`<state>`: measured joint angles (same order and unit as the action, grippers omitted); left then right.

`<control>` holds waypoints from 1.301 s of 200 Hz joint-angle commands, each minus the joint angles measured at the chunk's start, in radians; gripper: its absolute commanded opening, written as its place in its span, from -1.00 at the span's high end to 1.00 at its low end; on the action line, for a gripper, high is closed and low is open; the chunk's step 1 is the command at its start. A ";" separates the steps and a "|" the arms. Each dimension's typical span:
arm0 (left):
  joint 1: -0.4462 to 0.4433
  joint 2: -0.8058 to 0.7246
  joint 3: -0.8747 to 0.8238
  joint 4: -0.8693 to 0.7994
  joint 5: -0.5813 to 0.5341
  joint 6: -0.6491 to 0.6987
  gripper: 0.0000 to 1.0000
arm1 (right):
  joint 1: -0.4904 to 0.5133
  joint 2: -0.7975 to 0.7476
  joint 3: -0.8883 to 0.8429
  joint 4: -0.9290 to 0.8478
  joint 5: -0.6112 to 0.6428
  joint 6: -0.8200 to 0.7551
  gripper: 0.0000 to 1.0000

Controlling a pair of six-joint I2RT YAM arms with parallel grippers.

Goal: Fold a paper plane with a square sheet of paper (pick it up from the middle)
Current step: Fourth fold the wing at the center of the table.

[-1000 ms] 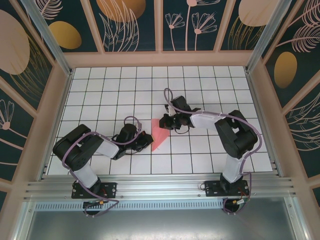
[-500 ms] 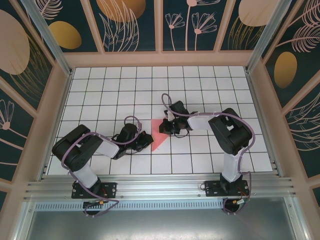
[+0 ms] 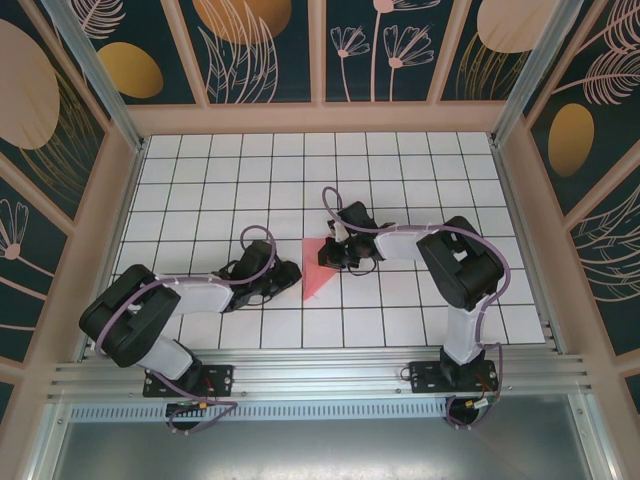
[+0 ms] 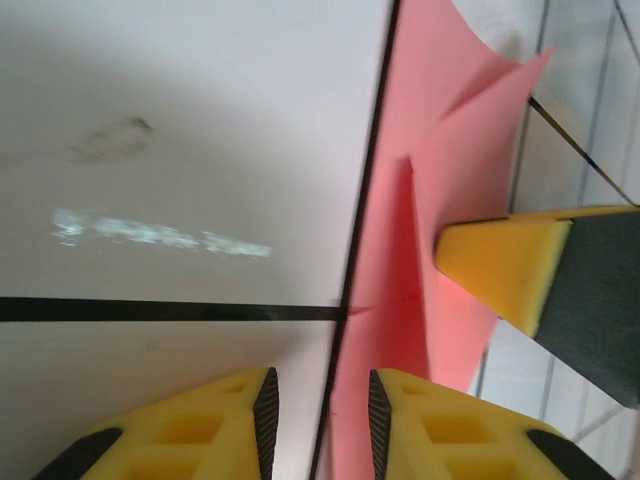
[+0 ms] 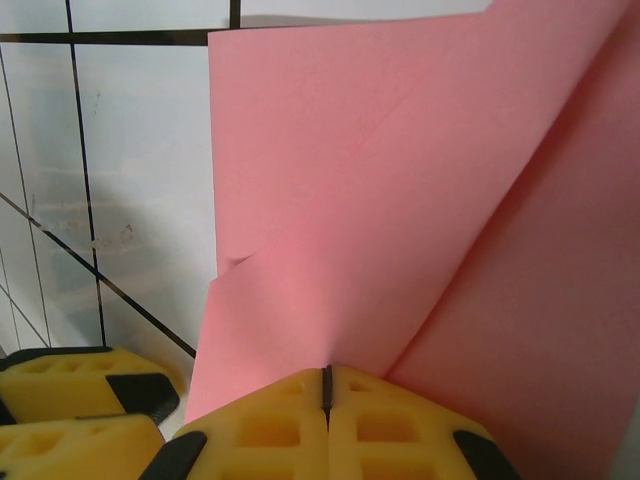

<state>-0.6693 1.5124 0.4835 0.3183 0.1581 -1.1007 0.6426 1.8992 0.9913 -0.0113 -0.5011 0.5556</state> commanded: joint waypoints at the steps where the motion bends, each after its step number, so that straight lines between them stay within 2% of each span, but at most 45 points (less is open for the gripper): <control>1: 0.005 -0.045 0.065 -0.176 -0.083 0.083 0.38 | 0.012 0.036 0.002 -0.062 0.068 -0.019 0.92; 30: 0.005 -0.052 0.143 -0.188 -0.035 0.138 0.65 | 0.012 0.032 0.001 -0.064 0.072 -0.021 0.92; 68: 0.006 0.022 0.208 -0.103 0.119 0.171 0.80 | 0.013 0.031 0.004 -0.064 0.072 -0.020 0.92; 95: 0.007 0.081 0.214 -0.052 0.164 0.153 0.85 | 0.014 0.030 0.005 -0.066 0.072 -0.020 0.92; 124: 0.006 0.145 0.218 -0.034 0.187 0.136 0.89 | 0.014 0.026 0.002 -0.066 0.073 -0.020 0.92; 184: 0.007 0.170 0.147 -0.026 0.111 0.106 0.93 | 0.014 0.026 0.006 -0.070 0.072 -0.025 0.92; 260: 0.007 0.235 0.054 0.088 0.137 0.066 0.94 | 0.014 0.012 0.034 -0.082 0.064 -0.029 0.90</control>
<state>-0.6655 1.6901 0.5781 0.4088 0.2966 -1.0107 0.6479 1.8992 1.0073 -0.0341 -0.4828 0.5514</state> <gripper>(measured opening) 0.068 0.050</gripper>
